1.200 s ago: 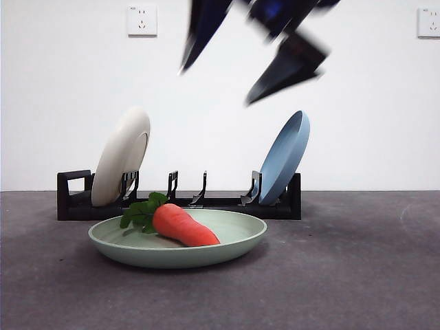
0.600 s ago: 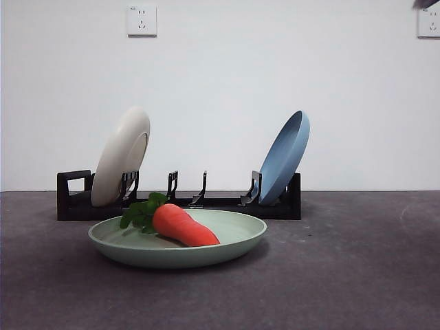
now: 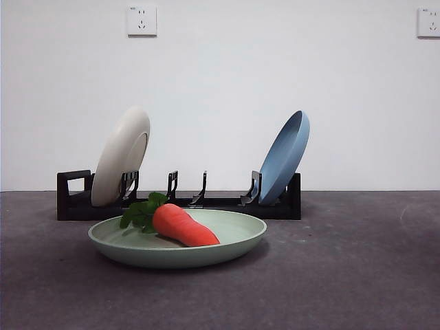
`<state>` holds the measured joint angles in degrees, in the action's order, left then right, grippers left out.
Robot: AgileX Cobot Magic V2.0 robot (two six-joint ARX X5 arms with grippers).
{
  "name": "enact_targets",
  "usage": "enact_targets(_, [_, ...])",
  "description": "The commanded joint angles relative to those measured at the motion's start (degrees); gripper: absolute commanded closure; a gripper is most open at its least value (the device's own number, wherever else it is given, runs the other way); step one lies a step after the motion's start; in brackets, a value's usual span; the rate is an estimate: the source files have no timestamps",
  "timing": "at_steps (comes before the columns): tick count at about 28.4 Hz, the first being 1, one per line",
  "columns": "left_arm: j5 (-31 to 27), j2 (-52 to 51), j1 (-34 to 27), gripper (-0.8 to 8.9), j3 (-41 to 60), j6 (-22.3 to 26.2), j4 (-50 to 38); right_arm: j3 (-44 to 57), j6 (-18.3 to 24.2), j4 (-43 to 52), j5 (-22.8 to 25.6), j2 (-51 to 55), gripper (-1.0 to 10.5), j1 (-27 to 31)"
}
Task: Take the green plate from the plate rack,put the plate on the table,take the carrot from the table,put the carrot in the plate
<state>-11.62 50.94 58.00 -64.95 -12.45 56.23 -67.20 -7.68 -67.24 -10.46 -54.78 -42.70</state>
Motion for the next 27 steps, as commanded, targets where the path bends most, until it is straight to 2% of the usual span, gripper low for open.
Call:
enact_targets(1, [-0.28, -0.11, 0.13, 8.17, -0.04, 0.61, 0.00, 0.28, 0.24, 0.35, 0.11, 0.22, 9.5, -0.13])
enact_targets(16, [-0.28, -0.09, 0.13, 8.17, -0.04, 0.61, -0.02, 0.28, 0.24, 0.33, 0.13, 0.48, 9.5, -0.13])
enact_targets(19, [-1.90, -0.28, 0.00, 8.17, -0.04, 2.89, -1.31, 0.28, 0.24, 0.33, 0.11, 0.48, 9.5, -0.13])
enact_targets(23, [-10.78, -3.43, -4.59, 8.17, 0.00, 10.97, -7.54, 0.28, 0.24, 0.33, 0.11, 0.48, 9.5, -0.13])
enact_targets(25, [-10.29, -5.62, -9.49, 8.17, 0.04, 14.97, -11.82, 0.28, 0.24, 0.33, 0.13, 0.48, 9.5, -0.13])
enact_targets(27, [-7.63, -8.22, -15.56, 8.17, 0.09, 16.90, -15.65, 0.28, 0.24, 0.33, 0.13, 0.61, 9.5, -0.13])
